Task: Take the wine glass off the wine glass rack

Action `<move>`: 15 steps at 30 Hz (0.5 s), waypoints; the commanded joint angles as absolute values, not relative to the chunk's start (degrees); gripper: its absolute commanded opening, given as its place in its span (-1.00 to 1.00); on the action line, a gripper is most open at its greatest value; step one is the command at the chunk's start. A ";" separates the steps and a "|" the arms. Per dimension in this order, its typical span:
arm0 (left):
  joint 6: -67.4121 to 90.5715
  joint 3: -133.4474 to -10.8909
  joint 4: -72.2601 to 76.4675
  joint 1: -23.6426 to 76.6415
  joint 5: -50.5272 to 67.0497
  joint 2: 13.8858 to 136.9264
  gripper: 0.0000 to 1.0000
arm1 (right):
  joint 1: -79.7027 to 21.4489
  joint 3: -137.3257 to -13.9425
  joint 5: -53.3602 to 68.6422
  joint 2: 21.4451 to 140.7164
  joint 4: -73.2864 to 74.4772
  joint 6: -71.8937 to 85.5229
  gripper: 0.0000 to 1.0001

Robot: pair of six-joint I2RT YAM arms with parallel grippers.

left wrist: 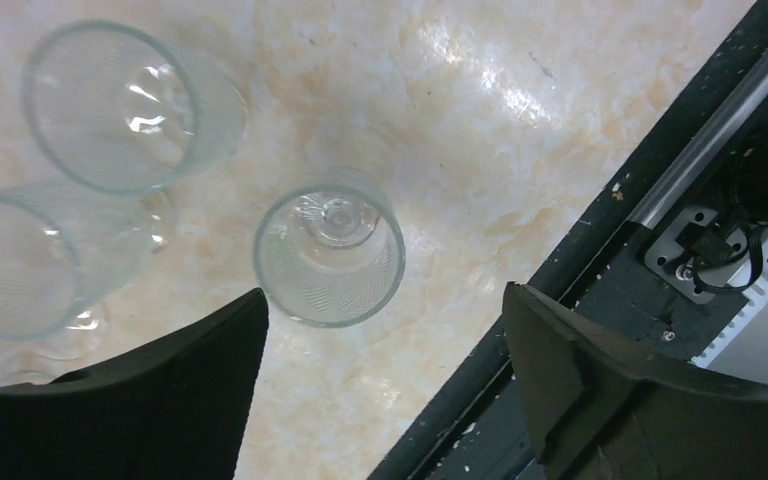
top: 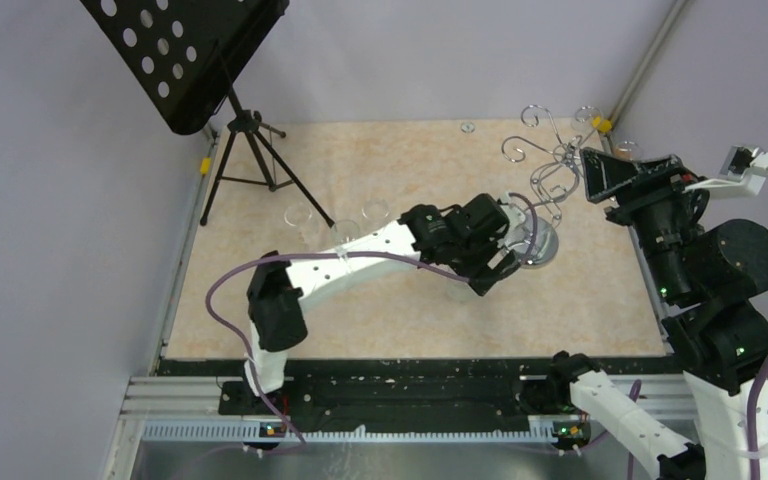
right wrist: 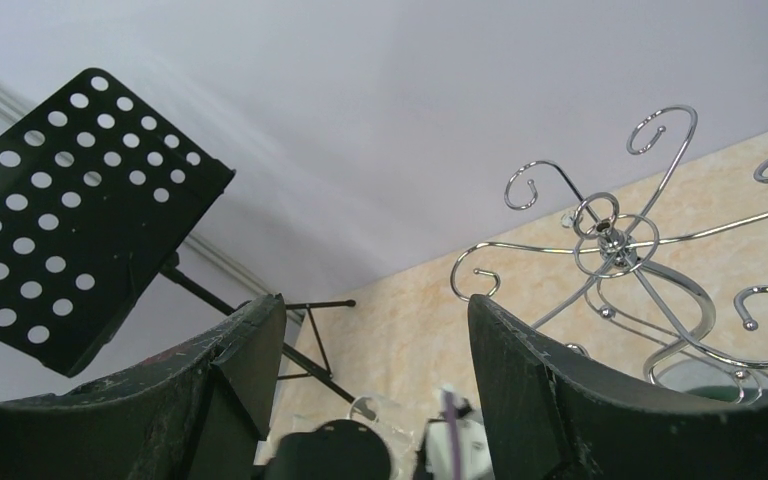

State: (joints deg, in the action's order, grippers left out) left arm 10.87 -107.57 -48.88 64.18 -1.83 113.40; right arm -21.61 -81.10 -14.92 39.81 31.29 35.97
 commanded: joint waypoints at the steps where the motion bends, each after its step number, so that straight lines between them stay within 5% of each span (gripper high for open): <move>1: 10.11 -107.85 -48.69 63.43 -5.31 103.86 0.86 | -21.88 -82.23 -14.75 39.75 31.41 34.64 0.36; 15: 10.62 -96.35 -48.97 60.69 -34.23 80.85 0.96 | -21.84 -84.01 -20.35 39.43 37.63 28.13 0.38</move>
State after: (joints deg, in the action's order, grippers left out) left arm 12.25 -101.58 -51.20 60.53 -24.93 89.32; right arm -21.61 -81.80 -17.19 39.81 34.61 31.97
